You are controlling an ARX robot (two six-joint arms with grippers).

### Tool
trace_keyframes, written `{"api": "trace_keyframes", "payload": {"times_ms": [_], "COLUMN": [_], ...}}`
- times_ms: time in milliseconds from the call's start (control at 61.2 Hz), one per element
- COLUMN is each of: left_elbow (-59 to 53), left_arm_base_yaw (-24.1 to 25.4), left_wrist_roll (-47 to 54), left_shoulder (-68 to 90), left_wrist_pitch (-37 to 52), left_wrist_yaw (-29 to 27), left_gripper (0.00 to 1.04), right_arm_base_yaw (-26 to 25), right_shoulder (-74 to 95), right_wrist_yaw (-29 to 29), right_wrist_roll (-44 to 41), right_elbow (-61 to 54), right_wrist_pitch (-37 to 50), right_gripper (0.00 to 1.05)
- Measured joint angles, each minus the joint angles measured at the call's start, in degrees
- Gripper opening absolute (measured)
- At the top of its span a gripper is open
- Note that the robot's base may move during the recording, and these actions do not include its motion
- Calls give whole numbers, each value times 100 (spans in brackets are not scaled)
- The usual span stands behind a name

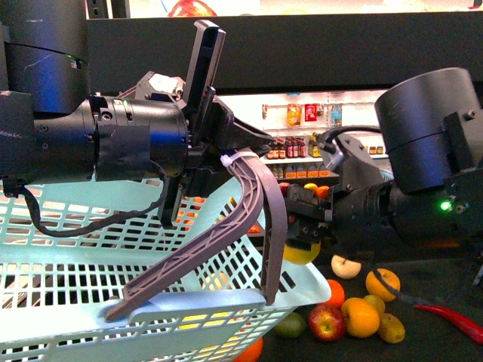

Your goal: Pick lemon from shelf

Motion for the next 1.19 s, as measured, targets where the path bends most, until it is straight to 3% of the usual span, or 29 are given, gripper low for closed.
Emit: {"api": "trace_keyframes", "payload": {"times_ms": [82, 457, 670, 833, 1078, 1111, 1143, 1192], "left_elbow": [0, 0, 0, 0, 0, 0, 0, 0], "left_arm_base_yaw": [0, 0, 0, 0, 0, 0, 0, 0], "left_wrist_roll": [2, -13, -11, -13, -11, -11, -15, -13], "left_shoulder": [0, 0, 0, 0, 0, 0, 0, 0], "left_wrist_pitch": [0, 0, 0, 0, 0, 0, 0, 0], "left_wrist_yaw": [2, 15, -4, 4, -2, 0, 2, -4], "left_gripper": [7, 7, 7, 7, 7, 7, 7, 7], "right_arm_base_yaw": [87, 17, -470, -1012, -1969, -2153, -2500, -2750], "right_shoulder": [101, -63, -1346, -3075, -6557, -7141, -7945, -8804], "right_wrist_yaw": [52, 485, 800, 938, 1016, 811, 282, 72], "right_wrist_roll": [11, -170, -1056, -1696, -2031, -2024, -2006, -2002], "right_elbow": [7, 155, -345, -1447, -3547, -3797, -4100, -4500], "right_wrist_pitch": [26, 190, 127, -125, -1543, -1733, -2111, -2341], "right_gripper": [46, 99, 97, 97, 97, 94, 85, 74]}}
